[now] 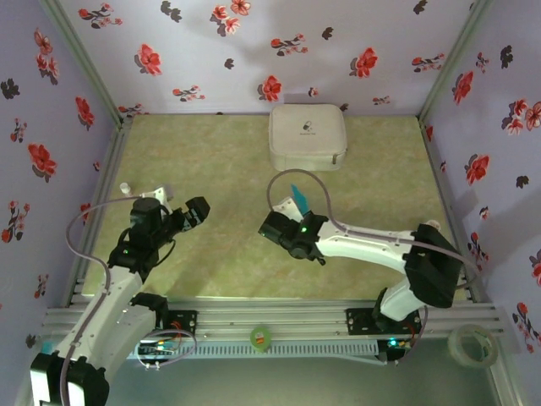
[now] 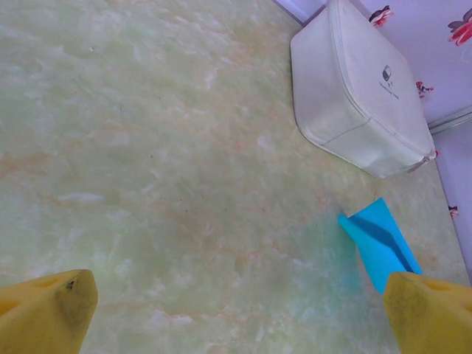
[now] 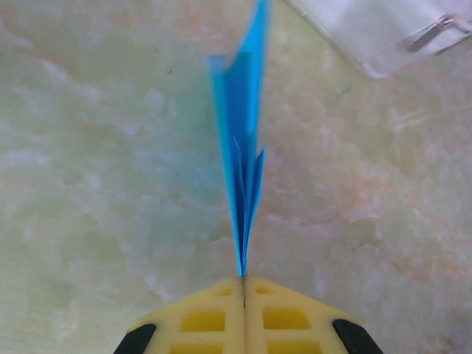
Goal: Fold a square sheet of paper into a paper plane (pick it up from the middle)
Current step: Turn over the paper at the center of the table.
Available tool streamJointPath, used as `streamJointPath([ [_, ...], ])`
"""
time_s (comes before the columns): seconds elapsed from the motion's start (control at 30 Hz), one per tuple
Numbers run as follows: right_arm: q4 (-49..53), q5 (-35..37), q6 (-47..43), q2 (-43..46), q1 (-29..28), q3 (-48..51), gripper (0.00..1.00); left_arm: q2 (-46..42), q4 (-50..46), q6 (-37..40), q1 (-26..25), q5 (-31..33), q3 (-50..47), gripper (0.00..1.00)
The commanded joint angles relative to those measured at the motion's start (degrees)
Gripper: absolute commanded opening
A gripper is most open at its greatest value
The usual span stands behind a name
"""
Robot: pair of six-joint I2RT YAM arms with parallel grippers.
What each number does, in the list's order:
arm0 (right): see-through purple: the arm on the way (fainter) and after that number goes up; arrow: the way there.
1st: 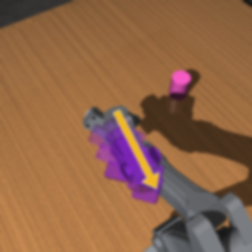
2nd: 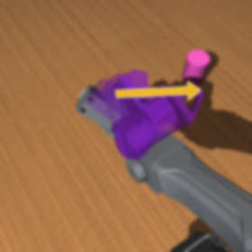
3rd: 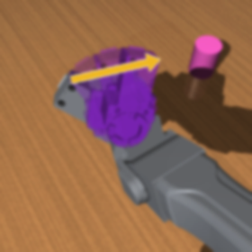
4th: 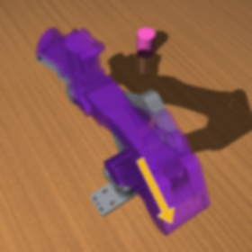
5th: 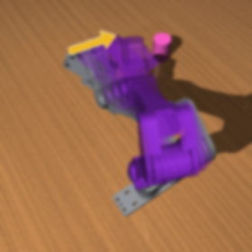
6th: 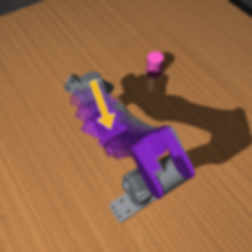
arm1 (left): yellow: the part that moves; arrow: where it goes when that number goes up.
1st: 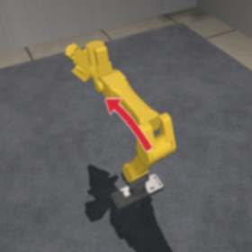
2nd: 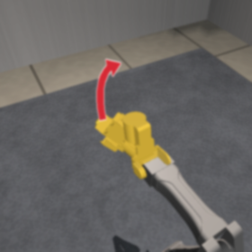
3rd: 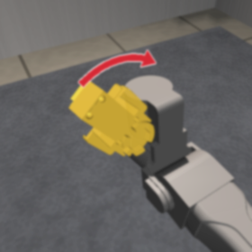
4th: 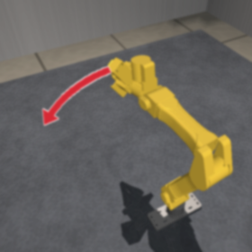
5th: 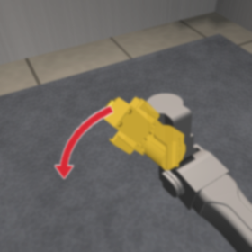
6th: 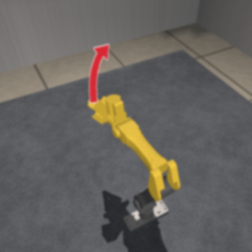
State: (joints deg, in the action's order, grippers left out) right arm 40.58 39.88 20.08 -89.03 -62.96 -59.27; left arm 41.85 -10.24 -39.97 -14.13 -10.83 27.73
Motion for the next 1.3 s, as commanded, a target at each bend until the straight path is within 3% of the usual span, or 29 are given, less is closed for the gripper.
streamJointPath([
  [0.0, 0.6, -3.4, -2.3, -4.2, -1.5, -3.1, 0.03, -1.1, 1.8, -0.4, 0.7, -1.2, -0.6, 1.0],
  [0.37, -1.3, -13.1, -6.6, -13.9, -4.7, -7.3, 0.09, -0.6, 3.1, 0.6, 1.1, -2.4, 0.8, 1.0],
  [0.47, -1.1, -13.8, -3.2, -12.8, -4.6, -7.6, 0.19, 0.7, 3.2, 0.9, 1.2, -3.9, 1.8, 1.0],
  [0.53, -3.1, -17.5, -1.9, -10.1, -4.0, -7.1, 0.34, 1.8, 4.1, -0.4, 1.2, -5.5, 2.5, 1.0],
  [0.67, -10.4, -24.8, 2.6, -2.1, -0.7, -2.4, 0.47, 4.6, 8.7, -2.5, 1.2, -11.1, 2.8, 0.97],
  [0.77, -18.0, -31.4, 7.6, 5.0, 4.4, 3.1, 0.5, 7.9, 8.9, -2.2, 1.3, -15.6, 4.3, 0.89],
  [0.9, -26.2, -35.0, 17.2, 13.3, 12.5, 12.0, 0.48, 12.1, 8.6, -2.5, 1.1, -20.0, 5.6, 0.76],
  [1.03, -38.3, -43.8, 27.5, 17.7, 21.3, 21.1, 0.31, 14.7, 9.3, -3.9, 0.5, -21.4, 5.3, 0.7],
  [1.13, -43.9, -46.6, 31.7, 17.6, 23.4, 24.2, 0.24, 15.5, 9.9, -4.3, -0.1, -21.8, 5.1, 0.68],
  [1.27, -46.0, -51.8, 33.0, 11.1, 24.0, 22.9, 0.16, 17.3, 10.2, -4.7, -1.3, -22.0, 5.0, 0.66],
])
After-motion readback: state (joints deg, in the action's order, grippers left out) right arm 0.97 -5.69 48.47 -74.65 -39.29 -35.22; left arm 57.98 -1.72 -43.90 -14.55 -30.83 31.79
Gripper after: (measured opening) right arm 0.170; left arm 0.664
